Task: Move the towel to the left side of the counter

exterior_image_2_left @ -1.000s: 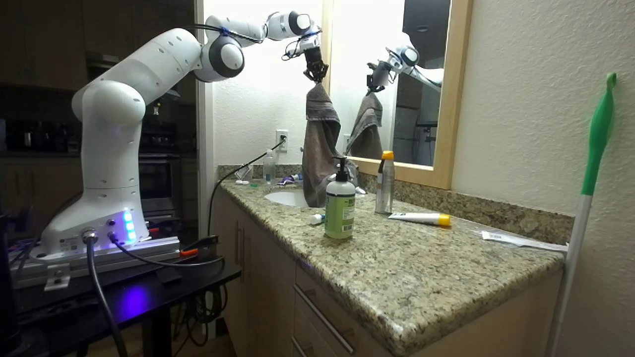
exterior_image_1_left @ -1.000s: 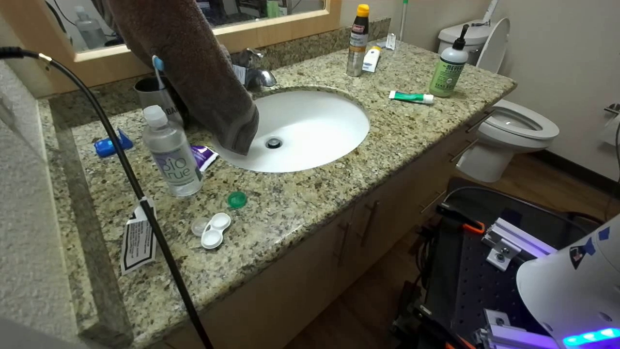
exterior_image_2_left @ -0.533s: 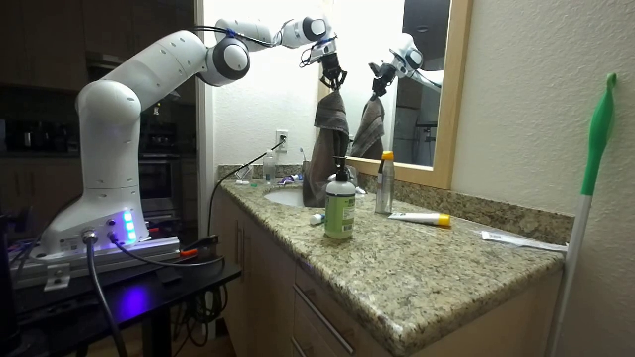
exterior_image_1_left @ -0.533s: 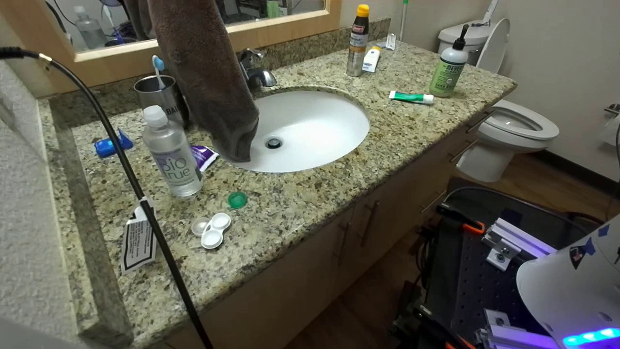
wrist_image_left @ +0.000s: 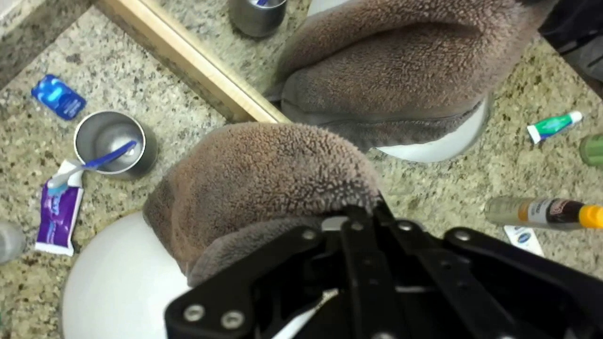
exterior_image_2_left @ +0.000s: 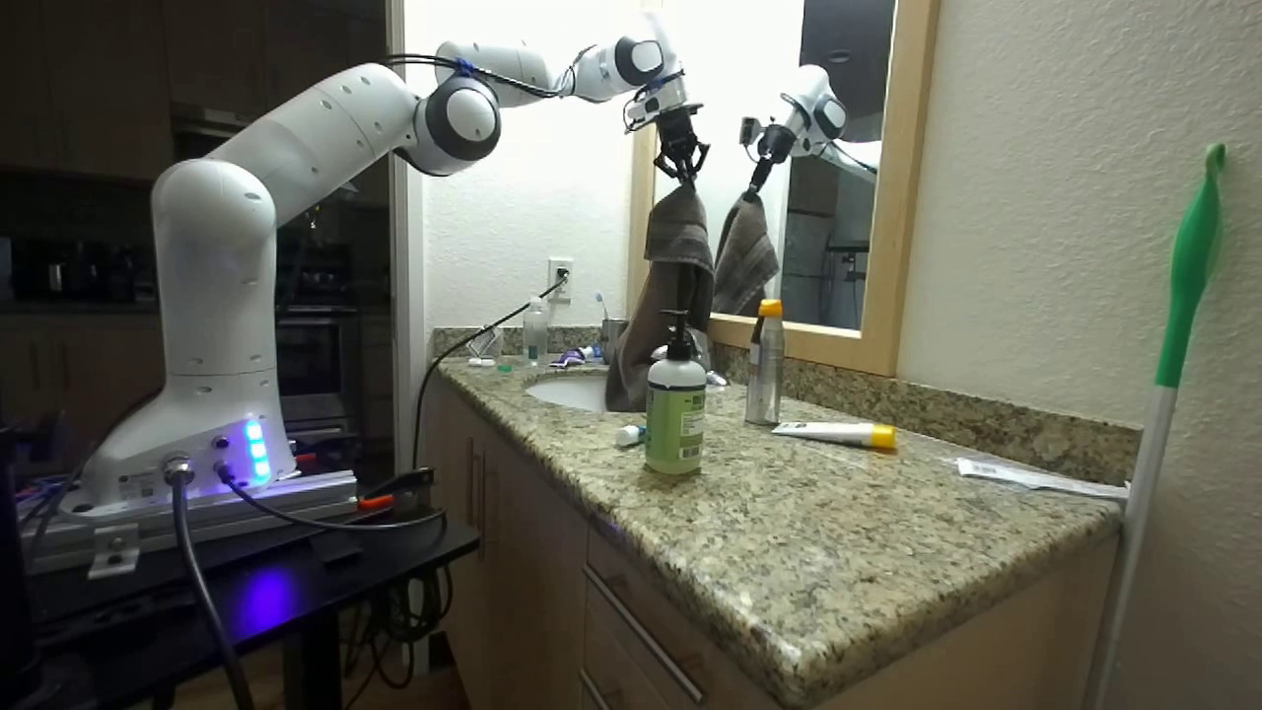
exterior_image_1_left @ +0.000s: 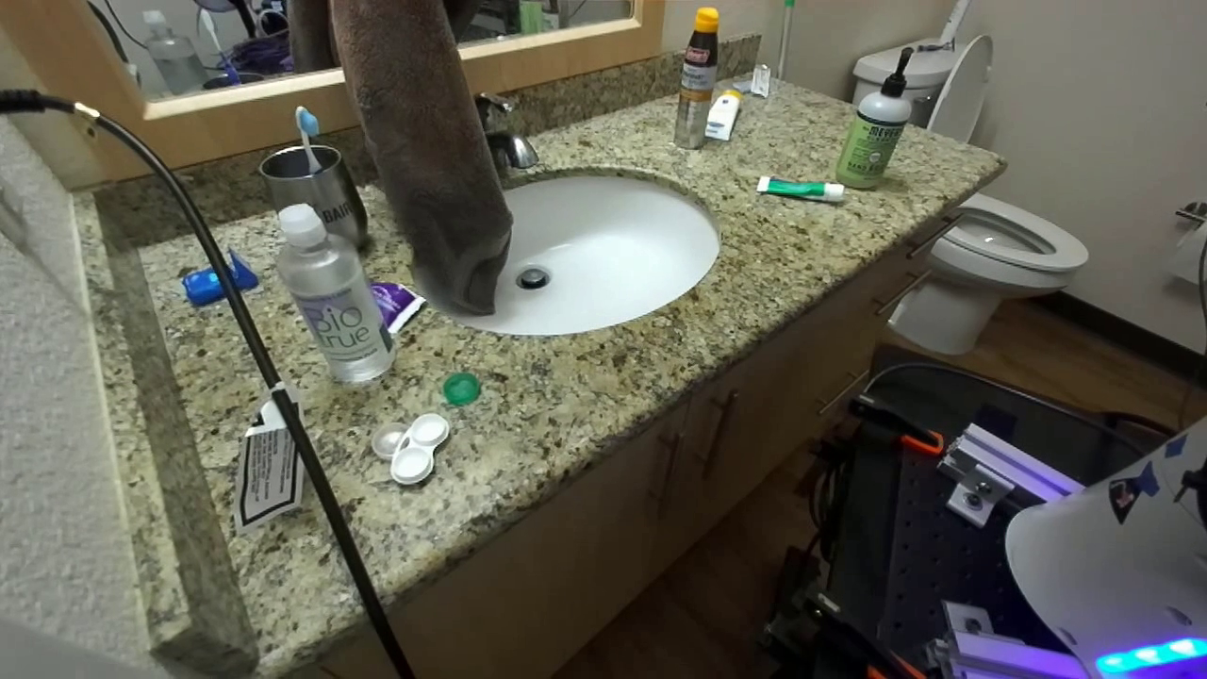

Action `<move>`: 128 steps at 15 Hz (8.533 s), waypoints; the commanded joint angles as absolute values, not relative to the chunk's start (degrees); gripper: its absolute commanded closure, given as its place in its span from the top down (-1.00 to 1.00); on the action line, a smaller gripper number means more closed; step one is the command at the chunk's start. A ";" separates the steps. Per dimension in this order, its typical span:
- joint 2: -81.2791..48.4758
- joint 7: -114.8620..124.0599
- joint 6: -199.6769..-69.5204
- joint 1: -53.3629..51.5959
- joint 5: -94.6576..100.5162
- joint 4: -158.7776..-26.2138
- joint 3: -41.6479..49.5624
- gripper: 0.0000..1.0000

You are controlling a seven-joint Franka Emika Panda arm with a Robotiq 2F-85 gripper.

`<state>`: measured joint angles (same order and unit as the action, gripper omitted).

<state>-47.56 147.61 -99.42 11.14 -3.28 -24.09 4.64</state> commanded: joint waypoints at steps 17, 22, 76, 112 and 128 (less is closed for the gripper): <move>-23.23 149.32 -95.93 8.74 -41.53 -41.75 47.91 -0.97; -21.53 149.24 -94.32 7.31 -48.29 -42.53 60.81 -0.89; -32.55 150.07 -185.49 7.12 -105.54 -107.17 46.14 -0.97; -48.68 149.41 -129.95 43.22 -55.23 -67.82 23.39 1.00; -50.31 149.23 -135.36 43.64 -52.84 -66.74 21.42 1.00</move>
